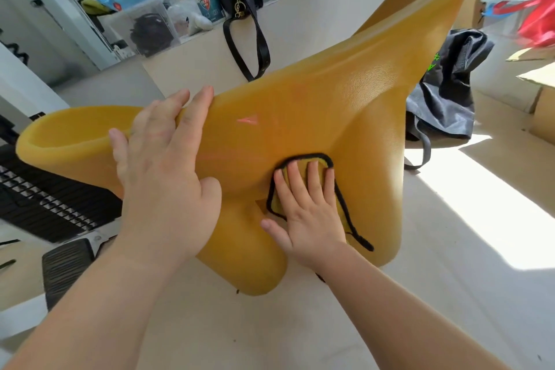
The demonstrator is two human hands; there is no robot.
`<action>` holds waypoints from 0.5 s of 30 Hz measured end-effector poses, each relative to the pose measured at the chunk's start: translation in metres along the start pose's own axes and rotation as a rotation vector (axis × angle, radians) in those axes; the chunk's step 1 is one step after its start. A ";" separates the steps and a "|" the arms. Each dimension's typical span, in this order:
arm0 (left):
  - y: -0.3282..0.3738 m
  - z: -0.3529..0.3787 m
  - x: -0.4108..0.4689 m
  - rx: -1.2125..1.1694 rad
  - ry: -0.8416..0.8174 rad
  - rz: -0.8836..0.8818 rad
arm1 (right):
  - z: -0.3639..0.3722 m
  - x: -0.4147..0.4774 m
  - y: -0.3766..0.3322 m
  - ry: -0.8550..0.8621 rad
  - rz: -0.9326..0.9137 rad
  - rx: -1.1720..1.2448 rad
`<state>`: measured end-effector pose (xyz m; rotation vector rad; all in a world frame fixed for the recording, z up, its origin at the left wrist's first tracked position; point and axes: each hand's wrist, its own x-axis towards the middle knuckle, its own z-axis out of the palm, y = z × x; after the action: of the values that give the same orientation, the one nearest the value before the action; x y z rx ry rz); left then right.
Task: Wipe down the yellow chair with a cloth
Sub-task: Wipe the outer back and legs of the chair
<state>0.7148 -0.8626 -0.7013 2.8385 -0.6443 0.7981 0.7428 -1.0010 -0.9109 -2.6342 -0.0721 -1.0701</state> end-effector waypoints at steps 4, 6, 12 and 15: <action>-0.001 0.002 0.001 -0.008 -0.001 0.005 | -0.045 0.049 -0.024 0.188 0.002 0.144; -0.001 0.000 0.001 -0.016 -0.005 0.000 | -0.063 0.075 -0.030 0.311 -0.027 0.172; -0.002 -0.007 0.000 -0.001 -0.048 0.011 | -0.017 0.034 0.001 0.266 0.015 0.130; -0.003 -0.008 0.000 -0.004 -0.064 0.023 | -0.044 0.059 0.003 0.378 0.079 0.202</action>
<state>0.7124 -0.8576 -0.6943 2.8686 -0.6874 0.7120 0.7561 -1.0209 -0.8414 -2.2003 0.0051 -1.4302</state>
